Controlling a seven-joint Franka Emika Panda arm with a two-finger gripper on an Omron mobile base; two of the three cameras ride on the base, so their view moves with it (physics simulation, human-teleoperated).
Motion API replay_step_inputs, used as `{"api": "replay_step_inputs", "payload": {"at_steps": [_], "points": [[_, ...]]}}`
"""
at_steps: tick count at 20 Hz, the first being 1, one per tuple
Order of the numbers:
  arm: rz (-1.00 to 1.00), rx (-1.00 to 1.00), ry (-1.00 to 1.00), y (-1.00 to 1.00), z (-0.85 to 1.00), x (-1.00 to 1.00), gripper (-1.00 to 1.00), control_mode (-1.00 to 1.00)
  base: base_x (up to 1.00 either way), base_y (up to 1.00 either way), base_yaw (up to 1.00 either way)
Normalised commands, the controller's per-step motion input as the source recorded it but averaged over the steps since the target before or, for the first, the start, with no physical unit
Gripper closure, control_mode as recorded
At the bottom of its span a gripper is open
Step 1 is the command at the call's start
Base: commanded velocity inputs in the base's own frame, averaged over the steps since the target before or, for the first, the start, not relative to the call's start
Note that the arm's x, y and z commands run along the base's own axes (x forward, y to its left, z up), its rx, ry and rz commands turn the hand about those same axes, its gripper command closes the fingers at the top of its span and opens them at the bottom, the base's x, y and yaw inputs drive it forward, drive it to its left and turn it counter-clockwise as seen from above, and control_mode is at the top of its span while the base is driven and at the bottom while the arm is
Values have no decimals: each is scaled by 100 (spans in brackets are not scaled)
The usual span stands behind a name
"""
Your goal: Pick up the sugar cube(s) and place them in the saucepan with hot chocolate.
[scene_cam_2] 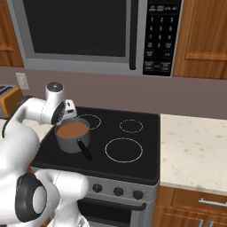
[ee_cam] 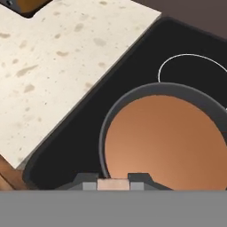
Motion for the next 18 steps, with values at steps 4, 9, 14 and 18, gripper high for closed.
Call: {"api": "replay_step_inputs", "payload": {"at_steps": [4, 9, 14, 18], "points": [[-14, -3, 3, -26, 0, 19, 100, -100, 0, 0, 0], [-5, -6, 1, 0, -19, 34, 100, -100, 0, 0, 0], [0, -1, -2, 0, -12, 19, 100, -100, 0, 0, 0], [0, 0, 0, -2, -26, 7, 100, -100, 0, 0, 0]]}}
